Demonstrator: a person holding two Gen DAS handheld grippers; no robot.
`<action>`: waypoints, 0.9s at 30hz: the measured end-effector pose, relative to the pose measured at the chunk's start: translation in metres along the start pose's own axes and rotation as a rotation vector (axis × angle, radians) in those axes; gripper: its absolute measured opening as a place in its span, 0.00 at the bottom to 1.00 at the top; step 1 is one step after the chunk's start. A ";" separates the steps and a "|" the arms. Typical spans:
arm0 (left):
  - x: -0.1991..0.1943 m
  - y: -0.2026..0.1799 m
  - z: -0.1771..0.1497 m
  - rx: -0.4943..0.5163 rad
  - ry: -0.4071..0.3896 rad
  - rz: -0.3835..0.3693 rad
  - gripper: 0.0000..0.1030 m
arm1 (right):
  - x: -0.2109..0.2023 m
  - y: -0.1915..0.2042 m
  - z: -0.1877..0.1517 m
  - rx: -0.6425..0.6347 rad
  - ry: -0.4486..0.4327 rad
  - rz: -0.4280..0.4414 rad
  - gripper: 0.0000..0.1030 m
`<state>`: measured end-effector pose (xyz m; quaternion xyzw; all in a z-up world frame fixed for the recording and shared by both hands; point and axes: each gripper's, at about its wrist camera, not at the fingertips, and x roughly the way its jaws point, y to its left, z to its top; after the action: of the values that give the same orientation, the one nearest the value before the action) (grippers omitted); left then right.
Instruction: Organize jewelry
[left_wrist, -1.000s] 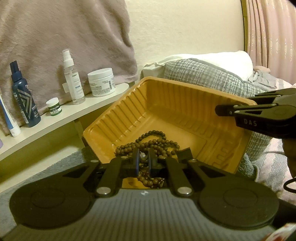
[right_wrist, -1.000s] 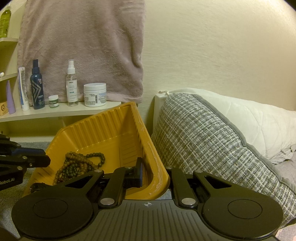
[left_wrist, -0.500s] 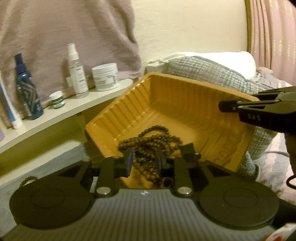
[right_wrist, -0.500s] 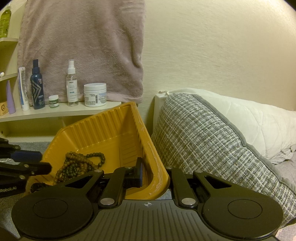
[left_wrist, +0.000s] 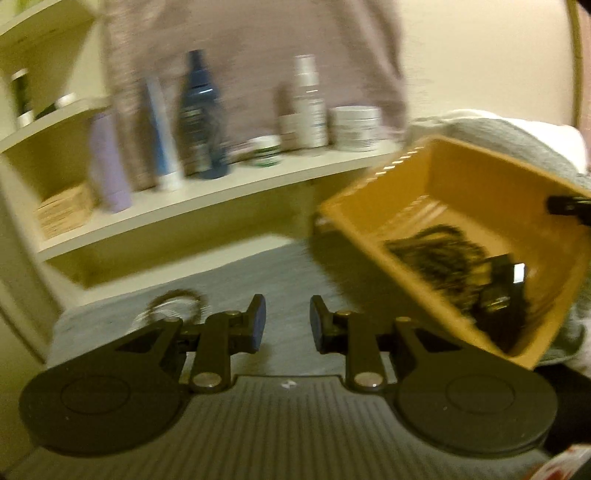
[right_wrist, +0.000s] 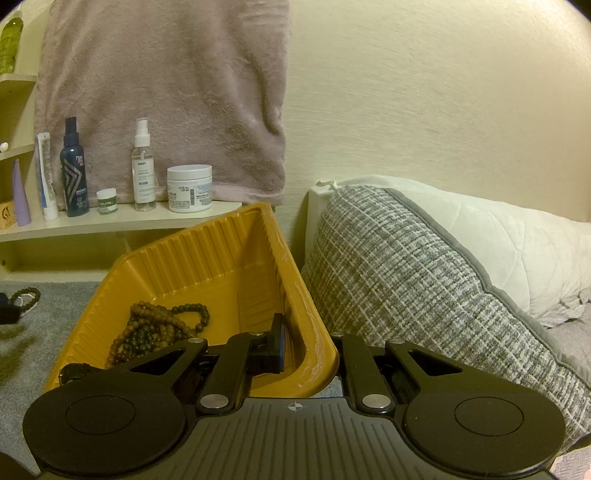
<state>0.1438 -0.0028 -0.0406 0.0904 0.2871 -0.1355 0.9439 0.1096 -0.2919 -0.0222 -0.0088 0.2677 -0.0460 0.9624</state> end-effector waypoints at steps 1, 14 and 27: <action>0.000 0.009 -0.002 -0.013 0.006 0.023 0.23 | 0.000 0.000 0.000 -0.001 -0.001 -0.001 0.11; 0.021 0.065 -0.013 0.015 0.035 0.115 0.23 | 0.002 0.001 0.000 -0.007 0.004 -0.006 0.11; 0.066 0.061 -0.017 0.286 0.100 0.081 0.21 | 0.003 -0.001 -0.001 -0.007 0.011 -0.007 0.11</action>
<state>0.2066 0.0454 -0.0860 0.2418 0.3079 -0.1322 0.9107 0.1121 -0.2932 -0.0244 -0.0129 0.2731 -0.0487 0.9607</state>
